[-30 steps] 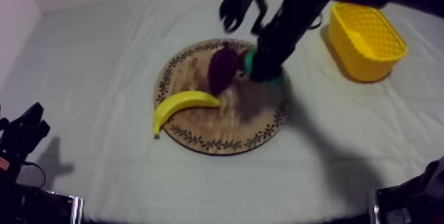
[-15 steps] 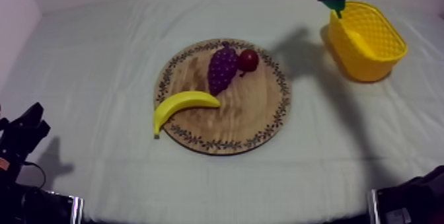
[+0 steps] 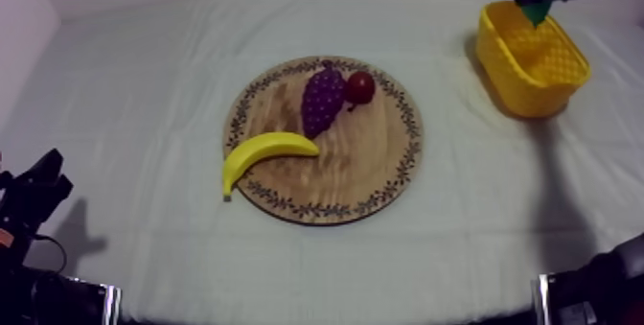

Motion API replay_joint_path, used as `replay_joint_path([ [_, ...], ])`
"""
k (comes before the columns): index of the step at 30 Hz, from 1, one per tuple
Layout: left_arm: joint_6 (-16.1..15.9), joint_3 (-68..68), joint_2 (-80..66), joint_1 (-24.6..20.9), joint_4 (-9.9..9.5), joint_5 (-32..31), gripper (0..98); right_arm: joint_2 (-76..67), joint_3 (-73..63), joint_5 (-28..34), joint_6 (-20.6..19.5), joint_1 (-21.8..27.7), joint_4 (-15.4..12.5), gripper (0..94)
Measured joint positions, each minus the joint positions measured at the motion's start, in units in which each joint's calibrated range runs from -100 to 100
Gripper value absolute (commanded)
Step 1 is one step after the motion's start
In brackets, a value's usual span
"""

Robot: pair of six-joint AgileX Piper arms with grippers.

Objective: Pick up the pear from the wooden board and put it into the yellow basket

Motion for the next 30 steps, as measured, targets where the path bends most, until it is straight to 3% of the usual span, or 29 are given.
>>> replay_joint_path([
  [5,0.0,0.0,0.0,0.0,0.0,0.0,0.1,2.8,2.4,-2.4,-1.0,0.3,0.7,59.7],
  [11,0.0,0.0,0.0,0.0,0.0,0.0,0.1,0.2,6.9,-4.2,-0.1,1.0,0.3,62.1],
  [22,0.0,0.0,0.0,0.0,0.0,0.0,0.1,-15.4,16.6,-4.0,4.4,4.4,-5.6,44.8],
  [30,0.0,0.0,0.0,0.0,0.0,0.0,0.1,-34.0,30.5,-8.9,7.2,4.2,-9.8,29.7],
])
